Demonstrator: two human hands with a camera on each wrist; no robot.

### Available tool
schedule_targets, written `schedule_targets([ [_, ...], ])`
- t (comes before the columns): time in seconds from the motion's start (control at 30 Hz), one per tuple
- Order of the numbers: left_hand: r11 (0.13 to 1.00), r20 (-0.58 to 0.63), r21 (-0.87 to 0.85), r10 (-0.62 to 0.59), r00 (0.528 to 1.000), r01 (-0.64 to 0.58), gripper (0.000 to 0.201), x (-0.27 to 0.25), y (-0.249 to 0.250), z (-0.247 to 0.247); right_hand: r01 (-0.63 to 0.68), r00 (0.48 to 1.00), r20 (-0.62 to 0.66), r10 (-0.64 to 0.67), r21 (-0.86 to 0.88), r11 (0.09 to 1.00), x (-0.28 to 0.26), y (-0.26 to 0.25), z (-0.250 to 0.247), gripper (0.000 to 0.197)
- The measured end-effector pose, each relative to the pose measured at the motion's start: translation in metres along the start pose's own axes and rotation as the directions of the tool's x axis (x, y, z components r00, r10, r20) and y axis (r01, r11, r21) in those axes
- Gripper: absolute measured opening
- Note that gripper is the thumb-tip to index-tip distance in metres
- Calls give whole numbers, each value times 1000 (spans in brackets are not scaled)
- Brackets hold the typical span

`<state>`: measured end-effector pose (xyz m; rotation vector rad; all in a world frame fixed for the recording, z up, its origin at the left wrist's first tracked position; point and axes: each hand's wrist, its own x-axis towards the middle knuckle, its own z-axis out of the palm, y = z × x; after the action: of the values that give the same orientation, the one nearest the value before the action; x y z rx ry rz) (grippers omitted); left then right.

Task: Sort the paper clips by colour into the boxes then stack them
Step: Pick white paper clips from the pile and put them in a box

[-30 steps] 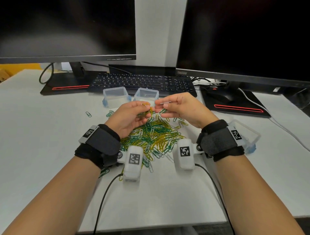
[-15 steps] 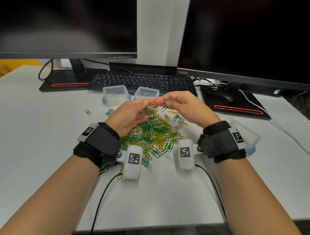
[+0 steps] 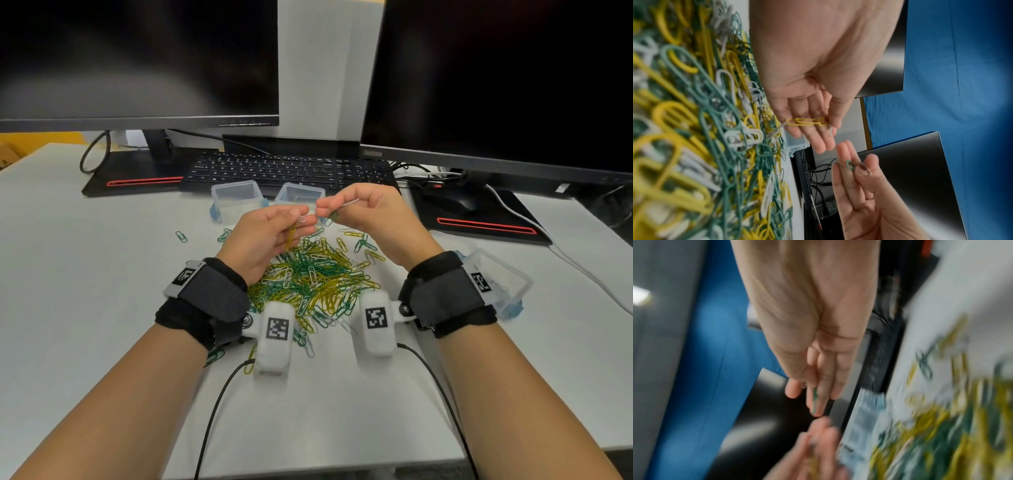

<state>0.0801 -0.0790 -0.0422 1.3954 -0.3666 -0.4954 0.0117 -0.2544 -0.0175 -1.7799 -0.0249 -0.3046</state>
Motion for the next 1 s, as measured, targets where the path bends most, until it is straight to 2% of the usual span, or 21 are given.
schedule_targets([
  [0.1,998,18,37,43,999,-43,20,-2,2,2,54,998,-18,-55,-49,997,0,0,0,20],
  [0.23,995,56,90,42,998,-47,21,-3,4,3,18,999,-36,-17,38,999,-2,-1,-1,23],
  [0.33,988,62,133,67,996,-75,22,-5,6,3,-122,992,0,123,122,985,-3,-8,-6,25],
  [0.4,986,53,134,91,994,-98,22,-7,8,3,-216,972,-41,232,234,948,-3,-8,-10,26],
  [0.47,981,32,144,130,991,-133,22,-8,10,3,-307,930,-68,361,398,864,-2,-4,-12,23],
  [0.53,972,-13,148,186,983,-182,23,-7,11,2,-397,893,5,450,479,783,-1,0,-8,16],
  [0.6,976,-59,54,216,975,-213,25,-4,10,0,-445,883,14,469,342,828,2,6,-3,5],
  [0.67,973,-69,-43,222,973,-226,27,-1,10,-2,-409,911,-61,408,-21,912,2,11,0,10],
  [0.73,973,-48,-59,221,974,-223,26,0,9,-4,-304,951,-54,306,-370,878,1,16,3,12],
  [0.77,975,-30,-64,212,977,-214,26,0,9,-3,-255,960,-14,279,-454,854,0,19,4,12],
  [0.87,980,15,-129,158,987,-155,26,0,8,-1,-164,966,80,246,-548,820,-1,21,9,11],
  [1.0,977,21,-196,89,996,-83,25,1,4,1,-151,971,92,223,-488,859,-1,22,9,7],
])
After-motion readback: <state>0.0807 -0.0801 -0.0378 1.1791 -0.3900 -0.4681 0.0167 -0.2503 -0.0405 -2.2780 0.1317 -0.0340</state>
